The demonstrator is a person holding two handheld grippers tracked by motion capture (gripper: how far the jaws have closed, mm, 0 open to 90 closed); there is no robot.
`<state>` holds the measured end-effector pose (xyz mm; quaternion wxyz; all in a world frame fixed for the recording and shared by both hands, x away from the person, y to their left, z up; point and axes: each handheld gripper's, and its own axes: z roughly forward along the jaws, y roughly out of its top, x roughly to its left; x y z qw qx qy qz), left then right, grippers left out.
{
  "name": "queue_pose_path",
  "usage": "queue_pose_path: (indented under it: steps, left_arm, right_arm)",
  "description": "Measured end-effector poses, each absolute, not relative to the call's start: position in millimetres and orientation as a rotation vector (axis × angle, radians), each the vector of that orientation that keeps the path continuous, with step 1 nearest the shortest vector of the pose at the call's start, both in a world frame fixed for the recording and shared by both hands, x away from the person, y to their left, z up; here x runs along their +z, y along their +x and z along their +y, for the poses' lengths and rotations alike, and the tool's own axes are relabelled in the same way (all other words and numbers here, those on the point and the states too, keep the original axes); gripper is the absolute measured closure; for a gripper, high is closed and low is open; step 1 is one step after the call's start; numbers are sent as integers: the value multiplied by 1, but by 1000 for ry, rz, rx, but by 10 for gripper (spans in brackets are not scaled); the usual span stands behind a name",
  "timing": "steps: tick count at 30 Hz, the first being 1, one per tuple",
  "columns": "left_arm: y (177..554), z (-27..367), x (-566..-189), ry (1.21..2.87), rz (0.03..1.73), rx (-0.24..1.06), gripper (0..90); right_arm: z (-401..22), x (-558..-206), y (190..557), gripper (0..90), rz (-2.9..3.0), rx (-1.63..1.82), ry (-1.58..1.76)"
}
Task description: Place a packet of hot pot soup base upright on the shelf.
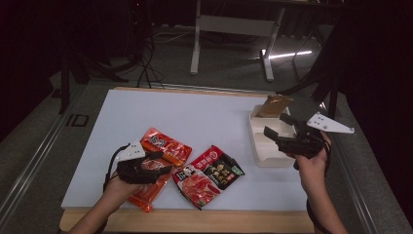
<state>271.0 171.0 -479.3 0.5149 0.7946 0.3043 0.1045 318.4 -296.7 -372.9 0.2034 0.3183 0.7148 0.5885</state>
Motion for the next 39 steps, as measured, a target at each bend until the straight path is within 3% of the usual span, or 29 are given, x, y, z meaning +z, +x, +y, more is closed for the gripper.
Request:
queue_pose_path:
  steps: [7,8,17,27,39]
  left_arm:
    - [277,162,-480,1994,760,274,534]
    - [277,160,-480,2011,752,275,611]
    - [288,143,-491,2169,766,329,893]
    - [301,125,-512,2358,789,308,900]
    - [304,113,-522,2431,791,213,900]
  right_arm:
    - [-291,-381,297,147,1996,1639,882]
    - [-290,-384,291,146,2001,1648,893]
    - [-277,-399,263,141,2047,1687,886]
    - [-273,-409,256,142,2096,1687,881]
    - [-277,-416,252,143,2106,1695,914]
